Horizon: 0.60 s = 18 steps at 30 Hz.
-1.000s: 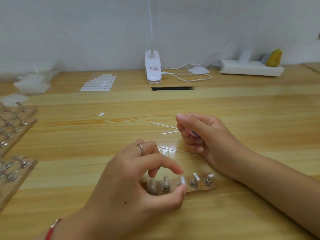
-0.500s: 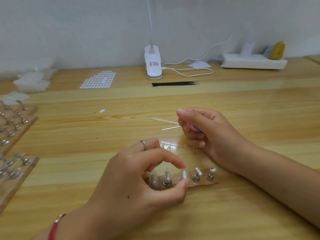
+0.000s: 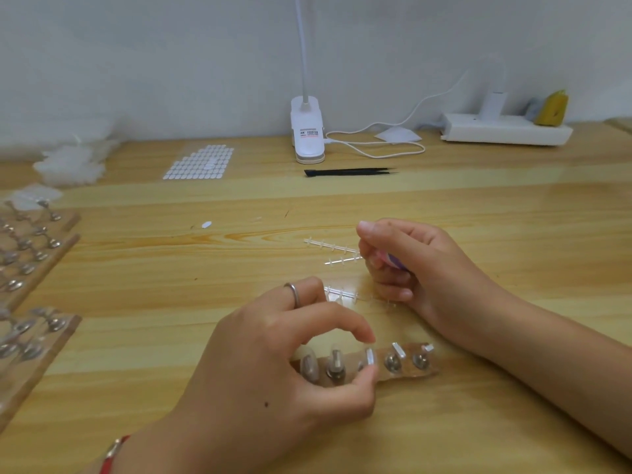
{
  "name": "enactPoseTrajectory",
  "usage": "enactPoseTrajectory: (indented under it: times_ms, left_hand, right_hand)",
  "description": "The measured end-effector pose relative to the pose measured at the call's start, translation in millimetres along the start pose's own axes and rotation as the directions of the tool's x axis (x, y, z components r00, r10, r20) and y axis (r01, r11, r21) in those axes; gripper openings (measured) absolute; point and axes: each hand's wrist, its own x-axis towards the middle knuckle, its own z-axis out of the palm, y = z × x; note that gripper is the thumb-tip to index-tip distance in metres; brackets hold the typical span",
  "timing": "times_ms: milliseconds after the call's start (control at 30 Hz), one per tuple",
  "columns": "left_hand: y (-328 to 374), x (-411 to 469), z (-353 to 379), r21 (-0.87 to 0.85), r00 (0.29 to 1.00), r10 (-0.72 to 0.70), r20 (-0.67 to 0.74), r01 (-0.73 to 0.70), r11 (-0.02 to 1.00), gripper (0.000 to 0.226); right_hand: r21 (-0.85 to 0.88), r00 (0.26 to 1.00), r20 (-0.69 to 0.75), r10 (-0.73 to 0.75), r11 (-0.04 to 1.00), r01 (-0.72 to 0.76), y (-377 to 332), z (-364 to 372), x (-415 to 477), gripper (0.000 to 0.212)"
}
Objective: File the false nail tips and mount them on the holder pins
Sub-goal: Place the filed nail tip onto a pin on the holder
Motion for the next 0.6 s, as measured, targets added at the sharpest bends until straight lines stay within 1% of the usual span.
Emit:
enactPoseTrajectory:
  times_ms: [33, 67, 100, 133, 167, 200, 233, 267, 300, 333, 400, 467, 533, 600]
  left_hand:
    - [-0.1, 0.0, 0.3, 0.001, 1.000, 0.007, -0.001, -0.007, 1.000, 0.019]
    - [-0.4, -0.3, 0.5, 0.000, 1.000, 0.012, -0.003, -0.012, 1.000, 0.019]
    - [-0.9, -0.6, 0.8, -0.004, 1.000, 0.013, -0.005, -0.013, 1.000, 0.019]
    - [-1.7, -1.1, 1.3, -0.011, 1.000, 0.013, -0.007, -0.013, 1.000, 0.019]
    - [-2.7, -1.7, 2.0, -0.029, 1.000, 0.010, -0.009, -0.010, 1.000, 0.019]
    - [-3.8, -2.1, 2.4, -0.062, 1.000, 0.004, -0.011, -0.005, 0.998, 0.019]
    - [-5.0, -2.4, 2.4, -0.103, 1.000, -0.004, -0.013, 0.002, 0.995, 0.019]
    - [-6.0, -2.5, 2.2, -0.132, 1.000, -0.009, -0.015, 0.007, 0.991, 0.019]
    - [-6.6, -2.4, 1.8, -0.142, 1.000, -0.010, -0.019, 0.007, 0.990, 0.020]
    - [-6.6, -2.2, 0.9, -0.148, 1.000, -0.009, -0.023, 0.005, 0.989, 0.022]
    - [-5.6, -1.5, -2.1, -0.186, 0.999, -0.015, -0.035, 0.008, 0.982, 0.025]
    - [-5.8, -0.4, -5.4, -0.268, 0.996, -0.049, -0.076, 0.027, 0.963, 0.026]
    - [-9.0, 2.3, -8.8, -0.383, 0.982, -0.136, -0.129, 0.077, 0.921, 0.027]
    - [-13.1, 6.4, -12.0, -0.471, 0.960, -0.232, -0.156, 0.134, 0.872, 0.030]
  right_hand:
    - [-0.034, 1.000, -0.009, -0.018, 0.999, 0.017, -2.9, -0.9, -1.3, 0.022]
    - [-0.121, 0.998, -0.029, -0.058, 0.991, 0.054, -5.7, -2.4, -2.7, 0.023]
    - [-0.264, 0.991, -0.051, -0.123, 0.959, 0.106, -7.6, -4.4, -4.3, 0.024]
    - [-0.435, 0.977, -0.056, -0.204, 0.886, 0.160, -8.4, -6.4, -5.6, 0.023]
    - [-0.588, 0.963, -0.034, -0.268, 0.785, 0.198, -8.7, -7.4, -6.9, 0.020]
    - [-0.699, 0.958, 0.006, -0.287, 0.684, 0.209, -8.4, -7.6, -7.9, 0.016]
    - [-0.775, 0.964, 0.049, -0.262, 0.598, 0.202, -7.4, -7.0, -8.7, 0.013]
    - [-0.833, 0.973, 0.083, -0.213, 0.521, 0.185, -5.3, -6.8, -9.0, 0.015]
    - [-0.874, 0.981, 0.101, -0.163, 0.457, 0.166, -3.7, -7.0, -9.2, 0.020]
    - [-0.896, 0.987, 0.102, -0.127, 0.419, 0.147, -2.7, -7.6, -9.1, 0.024]
    - [-0.900, 0.989, 0.101, -0.108, 0.413, 0.137, -3.0, -8.3, -8.8, 0.021]
    - [-0.888, 0.986, 0.117, -0.115, 0.433, 0.155, -1.5, -7.0, -9.6, 0.012]
    - [-0.871, 0.988, 0.109, -0.111, 0.469, 0.149, -0.6, -5.3, -9.4, 0.004]
    - [-0.852, 0.991, 0.094, -0.100, 0.507, 0.132, -1.2, -5.6, -8.3, 0.006]
